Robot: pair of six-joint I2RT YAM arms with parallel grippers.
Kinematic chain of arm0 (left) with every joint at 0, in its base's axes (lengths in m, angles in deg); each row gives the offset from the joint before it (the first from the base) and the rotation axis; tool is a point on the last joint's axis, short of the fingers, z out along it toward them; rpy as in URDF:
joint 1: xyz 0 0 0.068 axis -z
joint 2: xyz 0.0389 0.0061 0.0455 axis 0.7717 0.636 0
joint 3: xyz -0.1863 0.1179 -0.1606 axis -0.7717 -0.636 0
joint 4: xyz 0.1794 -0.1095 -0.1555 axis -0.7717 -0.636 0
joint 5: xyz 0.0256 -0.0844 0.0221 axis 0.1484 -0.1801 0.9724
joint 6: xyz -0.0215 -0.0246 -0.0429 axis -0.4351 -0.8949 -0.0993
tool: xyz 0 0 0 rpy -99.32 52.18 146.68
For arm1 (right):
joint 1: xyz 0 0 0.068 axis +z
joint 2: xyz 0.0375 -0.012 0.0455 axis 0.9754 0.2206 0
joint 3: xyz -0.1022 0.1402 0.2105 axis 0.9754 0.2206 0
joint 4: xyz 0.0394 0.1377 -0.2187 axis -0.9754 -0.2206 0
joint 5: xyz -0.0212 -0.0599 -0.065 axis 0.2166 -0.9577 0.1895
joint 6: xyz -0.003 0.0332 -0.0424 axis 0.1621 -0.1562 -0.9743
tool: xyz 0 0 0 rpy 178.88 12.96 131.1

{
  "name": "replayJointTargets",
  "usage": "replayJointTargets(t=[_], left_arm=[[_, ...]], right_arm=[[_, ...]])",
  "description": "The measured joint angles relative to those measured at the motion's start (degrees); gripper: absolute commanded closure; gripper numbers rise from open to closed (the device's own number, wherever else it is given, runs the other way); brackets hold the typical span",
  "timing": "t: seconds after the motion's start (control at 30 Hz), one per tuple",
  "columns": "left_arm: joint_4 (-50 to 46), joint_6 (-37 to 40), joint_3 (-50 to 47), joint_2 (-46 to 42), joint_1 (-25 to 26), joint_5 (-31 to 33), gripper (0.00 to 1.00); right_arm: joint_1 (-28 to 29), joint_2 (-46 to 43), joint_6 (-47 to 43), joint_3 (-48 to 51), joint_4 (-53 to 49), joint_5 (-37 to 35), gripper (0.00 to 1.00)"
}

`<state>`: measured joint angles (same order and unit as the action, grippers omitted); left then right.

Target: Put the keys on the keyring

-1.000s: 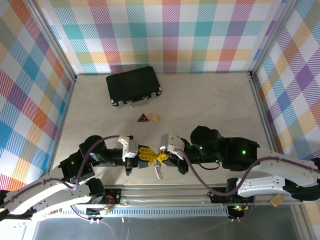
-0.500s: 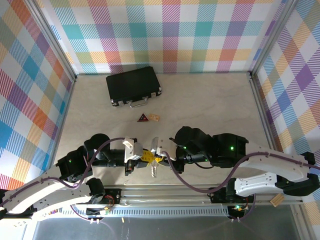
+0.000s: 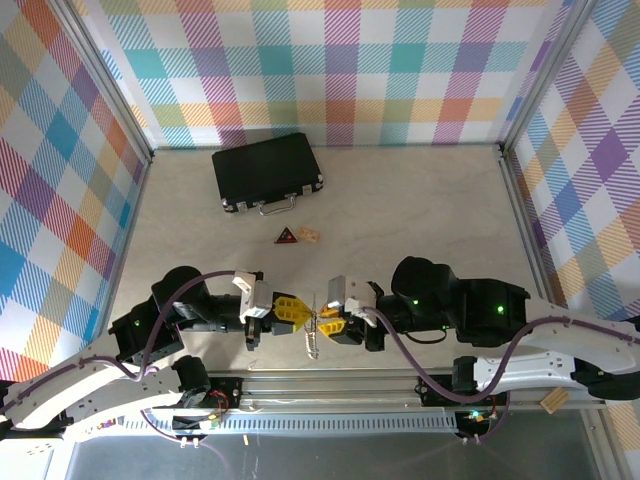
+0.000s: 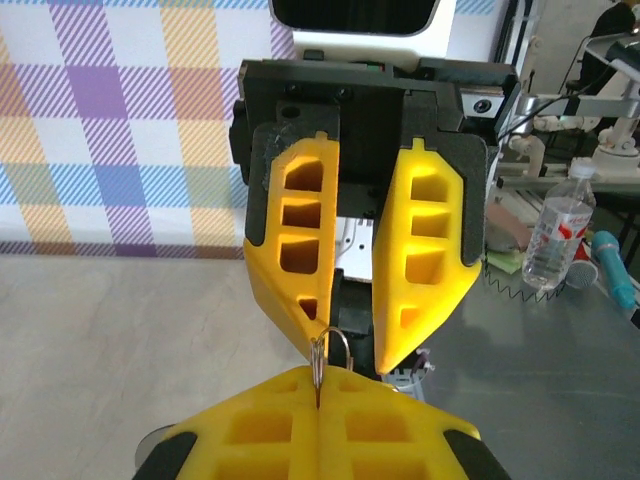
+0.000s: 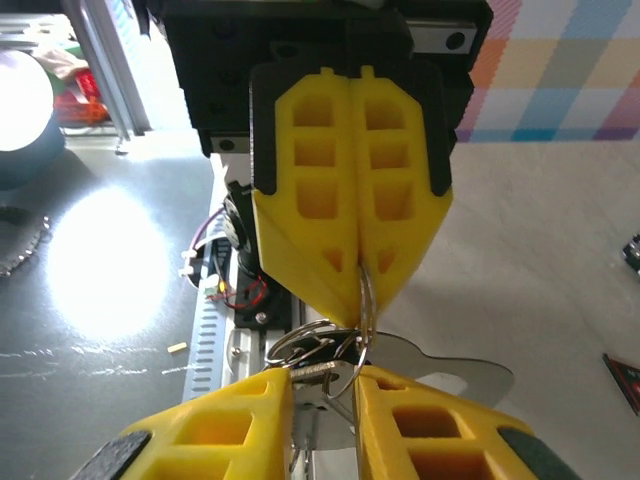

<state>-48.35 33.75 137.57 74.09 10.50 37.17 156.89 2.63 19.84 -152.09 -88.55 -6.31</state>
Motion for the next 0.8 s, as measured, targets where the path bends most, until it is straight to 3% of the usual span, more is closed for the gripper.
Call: replayJointTargets(t=[0.8], left_arm=[[10.19,-3.93,-2.71,-0.11,0.0,-3.43,1.0]], right_arm=[[0.22,-2.43,0.72,3.06,5.79,-1.09,0.7]])
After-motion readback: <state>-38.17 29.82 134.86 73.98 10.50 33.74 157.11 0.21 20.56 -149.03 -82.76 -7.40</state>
